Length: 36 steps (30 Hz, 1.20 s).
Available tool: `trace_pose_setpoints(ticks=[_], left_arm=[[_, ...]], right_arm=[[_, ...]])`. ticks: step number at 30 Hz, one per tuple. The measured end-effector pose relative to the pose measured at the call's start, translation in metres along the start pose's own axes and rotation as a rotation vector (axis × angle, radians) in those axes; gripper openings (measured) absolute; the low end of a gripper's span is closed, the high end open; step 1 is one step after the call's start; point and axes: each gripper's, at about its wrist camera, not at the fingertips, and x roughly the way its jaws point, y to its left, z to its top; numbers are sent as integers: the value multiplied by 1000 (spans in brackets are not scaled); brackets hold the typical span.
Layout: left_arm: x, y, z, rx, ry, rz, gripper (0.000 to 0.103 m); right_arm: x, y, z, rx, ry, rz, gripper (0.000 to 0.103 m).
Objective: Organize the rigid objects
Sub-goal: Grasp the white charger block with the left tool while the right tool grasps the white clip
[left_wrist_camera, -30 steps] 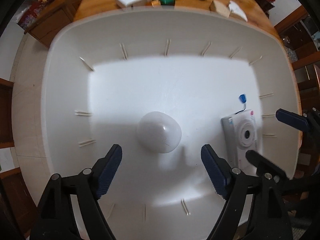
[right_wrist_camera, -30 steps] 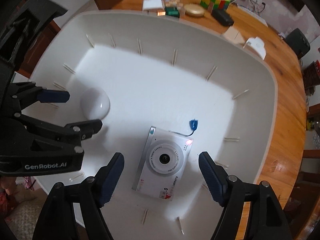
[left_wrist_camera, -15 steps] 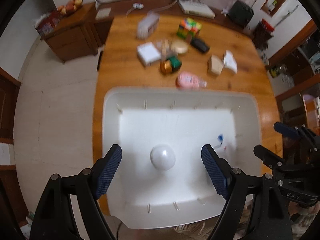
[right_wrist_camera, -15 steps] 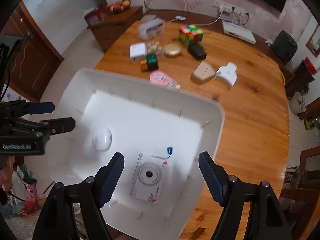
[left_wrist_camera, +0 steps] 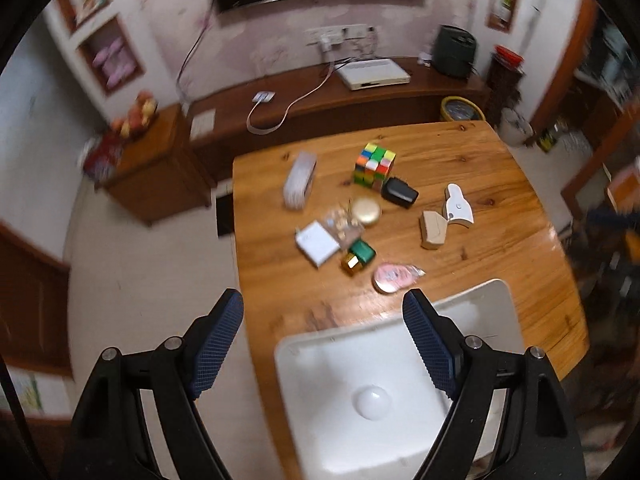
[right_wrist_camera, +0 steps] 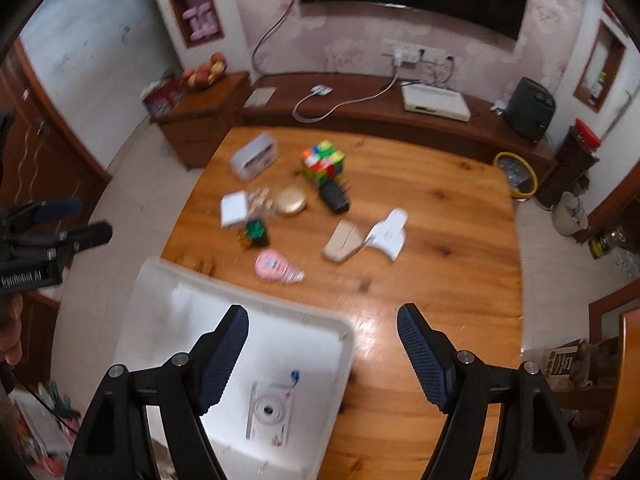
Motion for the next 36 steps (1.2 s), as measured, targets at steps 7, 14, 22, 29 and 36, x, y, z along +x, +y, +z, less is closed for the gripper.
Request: trace_pose_setpoints(ticks=[7,14,22,29,36], left_arm=[[46,-3,24,255,19,-52,84],[129,-1,34,420,135,-150,84],[210,13,41,456,256,-201,84],[246,8,41,506,327,-240,84],[265,-8,37,594,369,-226,84]], right_arm=[[-7,-30,52,98,-48,-49,78],[44,-66,92,269,15,-82,78],[150,-90,92,428,171,-76,78],[217,-93,83,474,287,-89,78],[241,-105,77,535,341,-74,78]])
